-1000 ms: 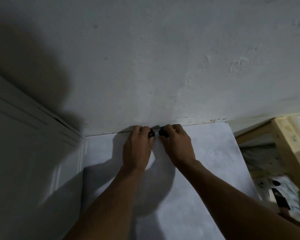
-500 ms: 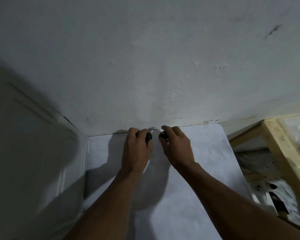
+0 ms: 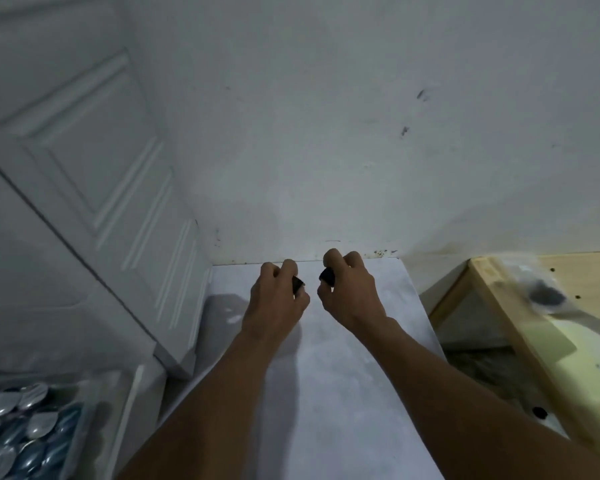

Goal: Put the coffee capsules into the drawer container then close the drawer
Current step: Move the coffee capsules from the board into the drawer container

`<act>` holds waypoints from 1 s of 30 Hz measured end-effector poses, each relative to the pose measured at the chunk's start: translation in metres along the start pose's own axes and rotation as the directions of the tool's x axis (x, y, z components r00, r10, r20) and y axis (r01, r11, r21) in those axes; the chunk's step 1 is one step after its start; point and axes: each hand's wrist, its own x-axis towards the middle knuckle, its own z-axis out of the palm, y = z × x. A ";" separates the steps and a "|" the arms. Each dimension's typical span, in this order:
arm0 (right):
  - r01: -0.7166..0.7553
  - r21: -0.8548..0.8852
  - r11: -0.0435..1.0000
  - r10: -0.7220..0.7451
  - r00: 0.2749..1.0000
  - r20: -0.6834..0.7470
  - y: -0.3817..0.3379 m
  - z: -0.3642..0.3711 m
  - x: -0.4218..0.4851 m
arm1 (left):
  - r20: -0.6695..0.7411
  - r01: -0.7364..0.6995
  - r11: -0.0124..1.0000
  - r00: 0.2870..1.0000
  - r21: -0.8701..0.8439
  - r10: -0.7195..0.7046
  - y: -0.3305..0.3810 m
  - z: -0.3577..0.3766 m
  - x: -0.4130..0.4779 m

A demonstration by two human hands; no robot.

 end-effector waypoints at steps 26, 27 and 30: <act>0.262 0.047 0.964 -0.267 0.947 0.179 -0.227 0.035 -0.207 | -0.201 0.161 0.987 0.968 0.026 -0.152 -0.105 -0.202 -0.247; 0.265 0.057 0.963 -0.271 0.948 0.170 -0.243 0.047 -0.209 | -0.202 0.169 0.985 0.966 0.025 -0.161 -0.122 -0.213 -0.251; 0.252 0.056 0.966 -0.258 0.953 0.158 -0.294 0.081 -0.219 | -0.167 0.174 0.984 0.972 0.045 -0.164 -0.171 -0.243 -0.261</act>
